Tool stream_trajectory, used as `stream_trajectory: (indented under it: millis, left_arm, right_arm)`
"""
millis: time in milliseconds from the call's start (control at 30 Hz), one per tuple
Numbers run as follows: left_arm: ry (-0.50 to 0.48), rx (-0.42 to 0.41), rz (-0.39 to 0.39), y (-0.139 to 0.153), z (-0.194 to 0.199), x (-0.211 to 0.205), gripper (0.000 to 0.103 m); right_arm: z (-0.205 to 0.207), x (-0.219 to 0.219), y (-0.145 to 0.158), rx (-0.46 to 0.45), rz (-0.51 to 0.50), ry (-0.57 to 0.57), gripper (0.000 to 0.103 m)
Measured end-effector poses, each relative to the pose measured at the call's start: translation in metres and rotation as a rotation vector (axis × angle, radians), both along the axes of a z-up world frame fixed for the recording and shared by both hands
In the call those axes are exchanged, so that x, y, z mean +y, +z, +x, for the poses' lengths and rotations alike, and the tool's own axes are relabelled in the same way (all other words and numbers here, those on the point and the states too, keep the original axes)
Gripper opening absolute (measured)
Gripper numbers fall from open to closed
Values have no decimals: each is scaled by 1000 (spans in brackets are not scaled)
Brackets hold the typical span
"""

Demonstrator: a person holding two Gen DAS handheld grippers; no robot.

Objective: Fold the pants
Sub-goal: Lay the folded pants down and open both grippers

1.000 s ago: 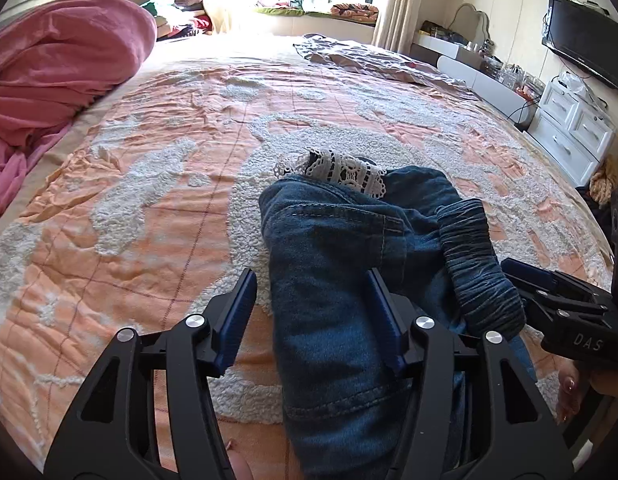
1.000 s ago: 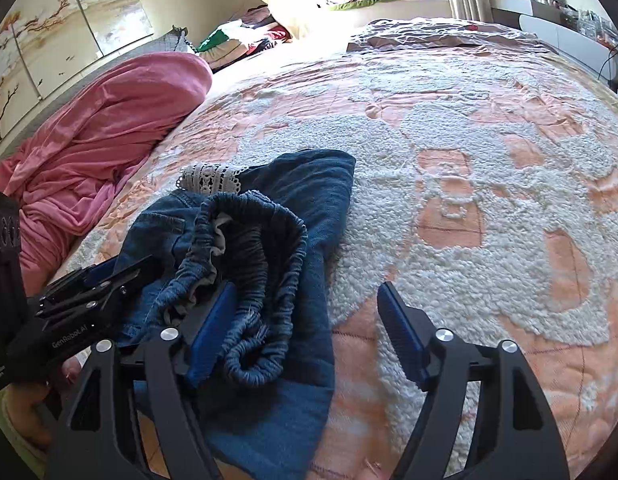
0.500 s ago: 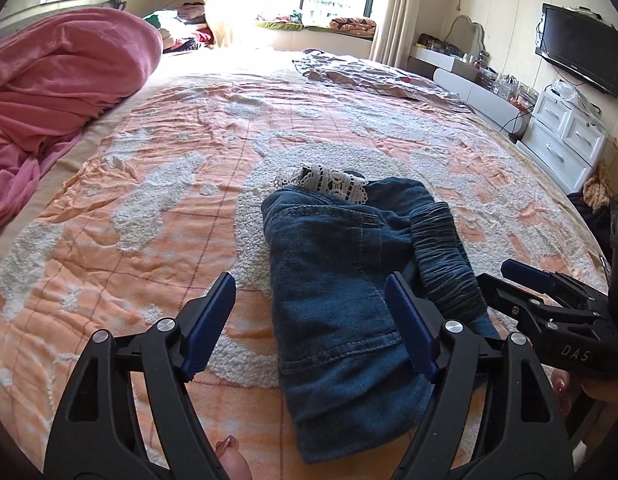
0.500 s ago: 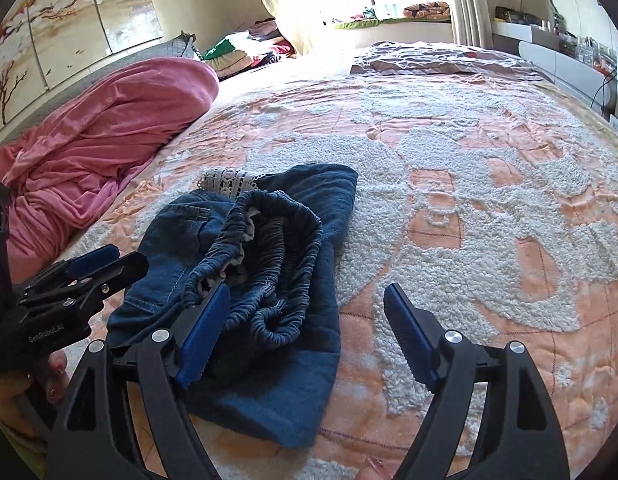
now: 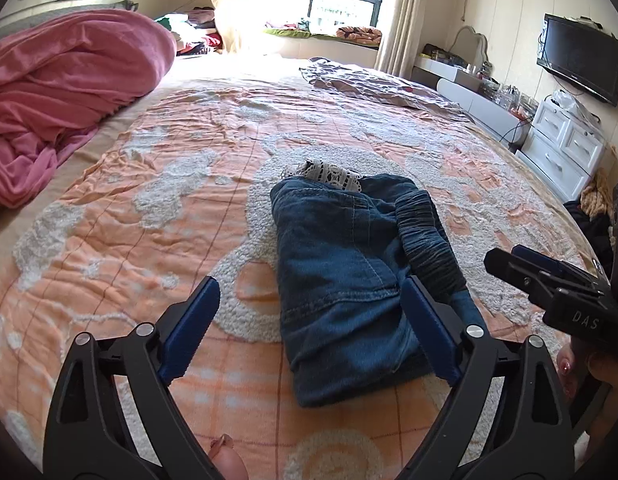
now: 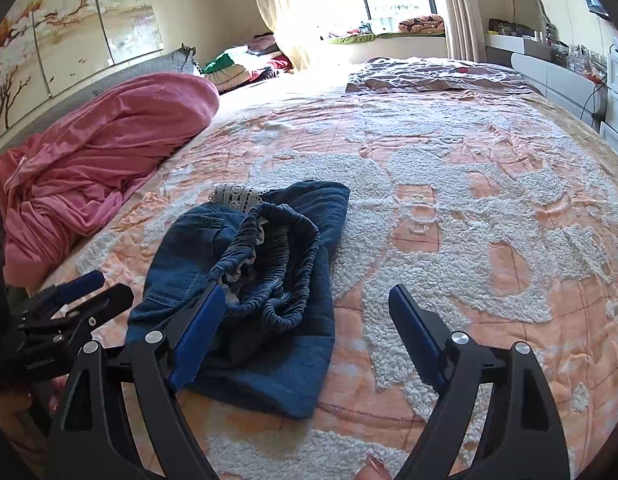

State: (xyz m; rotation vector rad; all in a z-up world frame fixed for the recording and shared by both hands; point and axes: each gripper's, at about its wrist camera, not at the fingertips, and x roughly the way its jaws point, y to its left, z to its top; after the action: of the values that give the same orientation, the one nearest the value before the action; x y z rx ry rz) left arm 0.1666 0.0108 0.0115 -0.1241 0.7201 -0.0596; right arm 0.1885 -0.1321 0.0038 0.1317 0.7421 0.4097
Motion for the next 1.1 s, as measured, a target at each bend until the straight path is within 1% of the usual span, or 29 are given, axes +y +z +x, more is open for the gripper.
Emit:
stream_trajectory:
  millis: [233, 400, 800, 1100]
  left_arm:
    - [29, -11, -21, 9, -18, 1, 93]
    - [46, -10, -30, 15, -32, 2, 93]
    - [61, -40, -3, 39, -68, -1, 93]
    - [63, -48, 27, 48, -101, -2, 93]
  right_arm:
    - [-15, -3, 15, -31, 1, -4, 88]
    - [-27, -6, 25, -44, 3, 1, 90]
    - [-65, -15, 41, -60, 3, 15, 94]
    - [-96, -19, 56, -92, -4, 12, 96]
